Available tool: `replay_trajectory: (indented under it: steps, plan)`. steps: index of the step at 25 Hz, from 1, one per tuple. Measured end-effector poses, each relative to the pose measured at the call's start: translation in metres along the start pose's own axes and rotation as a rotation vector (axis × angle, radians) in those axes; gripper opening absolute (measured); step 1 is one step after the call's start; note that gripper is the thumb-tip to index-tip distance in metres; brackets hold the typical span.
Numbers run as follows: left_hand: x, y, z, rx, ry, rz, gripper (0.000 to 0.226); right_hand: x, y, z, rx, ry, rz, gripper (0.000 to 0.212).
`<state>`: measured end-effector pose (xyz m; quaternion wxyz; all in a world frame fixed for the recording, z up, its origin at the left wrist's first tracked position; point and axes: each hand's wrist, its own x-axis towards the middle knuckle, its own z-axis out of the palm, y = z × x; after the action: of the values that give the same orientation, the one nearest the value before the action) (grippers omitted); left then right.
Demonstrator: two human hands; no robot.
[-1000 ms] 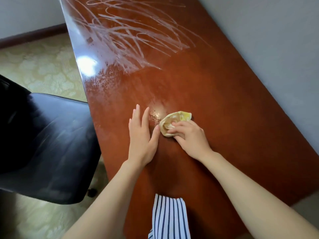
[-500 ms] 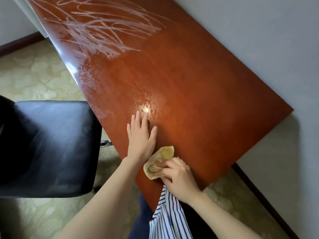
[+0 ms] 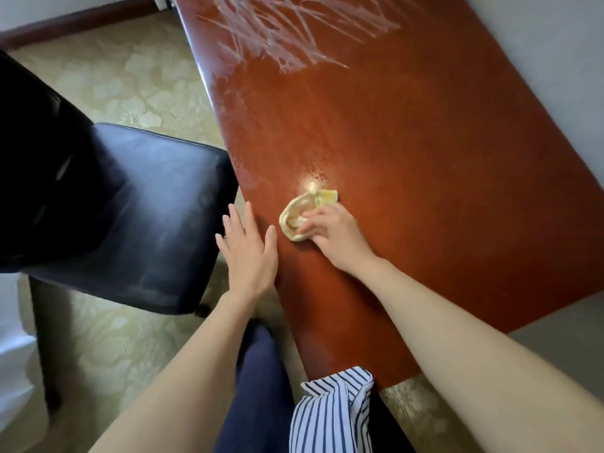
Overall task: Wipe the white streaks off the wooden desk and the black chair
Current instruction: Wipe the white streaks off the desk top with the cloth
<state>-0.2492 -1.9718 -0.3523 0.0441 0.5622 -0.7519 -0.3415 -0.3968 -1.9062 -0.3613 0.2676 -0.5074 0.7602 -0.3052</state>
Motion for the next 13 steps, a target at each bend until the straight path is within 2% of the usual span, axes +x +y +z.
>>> replay_trajectory:
  steps: [5, 9, 13]
  plan:
    - [0.036, -0.011, -0.042, -0.39, -0.179, 0.073, 0.054, 0.056, -0.034, 0.033, -0.031, 0.139, 0.097, 0.018]
    - [0.093, -0.038, -0.087, -0.385, -0.397, 0.139, 0.057, 0.101, -0.066, 0.059, -0.075, 0.335, 0.278, 0.02]
    - [0.136, -0.052, -0.113, -0.355, -0.492, 0.155, 0.059, 0.109, -0.095, 0.089, -0.09, 0.492, 0.505, 0.019]
